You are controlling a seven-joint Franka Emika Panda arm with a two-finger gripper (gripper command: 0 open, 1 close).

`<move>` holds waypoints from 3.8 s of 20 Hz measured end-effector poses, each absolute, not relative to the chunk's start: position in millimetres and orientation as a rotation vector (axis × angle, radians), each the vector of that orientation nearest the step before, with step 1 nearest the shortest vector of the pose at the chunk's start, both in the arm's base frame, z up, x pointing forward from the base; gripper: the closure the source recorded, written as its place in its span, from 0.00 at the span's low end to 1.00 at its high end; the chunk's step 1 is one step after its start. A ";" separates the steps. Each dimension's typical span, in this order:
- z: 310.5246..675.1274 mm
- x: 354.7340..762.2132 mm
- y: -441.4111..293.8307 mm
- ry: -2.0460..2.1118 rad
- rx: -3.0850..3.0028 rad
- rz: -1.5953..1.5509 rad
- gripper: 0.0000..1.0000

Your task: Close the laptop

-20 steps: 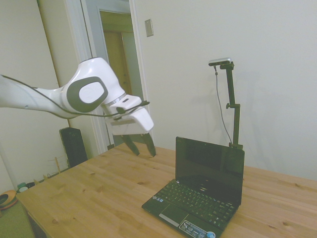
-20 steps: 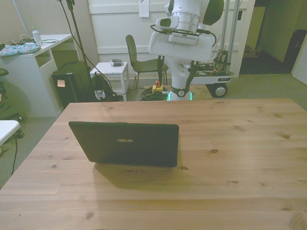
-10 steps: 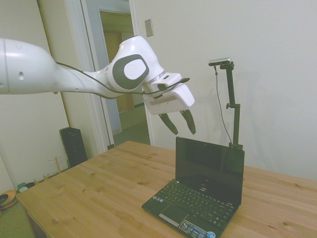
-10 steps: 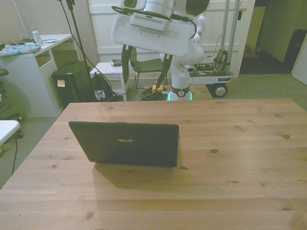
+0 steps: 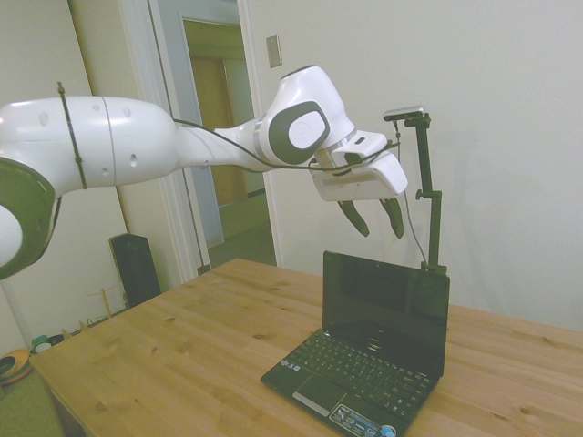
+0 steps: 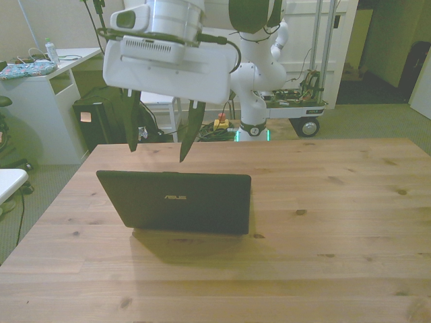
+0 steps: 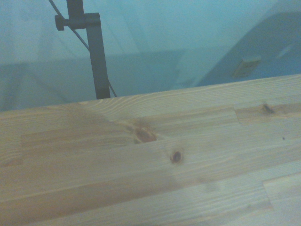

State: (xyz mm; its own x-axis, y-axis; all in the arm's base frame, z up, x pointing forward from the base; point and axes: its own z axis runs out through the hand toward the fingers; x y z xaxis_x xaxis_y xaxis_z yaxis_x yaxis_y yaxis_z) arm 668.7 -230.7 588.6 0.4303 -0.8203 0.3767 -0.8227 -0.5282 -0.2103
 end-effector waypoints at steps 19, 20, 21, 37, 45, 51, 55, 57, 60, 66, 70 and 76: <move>548.9 702.4 -247.6 -1.613 2.753 0.544 1.00; 548.7 702.1 -248.0 -1.615 2.753 0.541 1.00; 548.3 701.7 -248.4 -1.616 2.754 0.536 1.00; 533.6 686.4 -258.1 -1.668 2.762 0.308 1.00; 526.2 673.9 -251.4 -1.697 2.730 0.036 1.00; 501.9 679.6 -227.1 -1.703 2.720 -0.113 1.00; 497.9 682.5 -198.9 -1.682 2.735 -0.175 1.00; 501.4 680.2 -184.7 -1.668 2.748 -0.190 1.00; 506.2 668.3 -171.8 -1.657 2.753 -0.226 1.00; 489.8 624.8 -171.8 -1.681 2.709 -0.347 1.00; 478.8 591.5 -172.4 -1.707 2.684 -0.376 1.00; 427.9 545.2 -172.3 -1.721 2.644 -0.395 1.00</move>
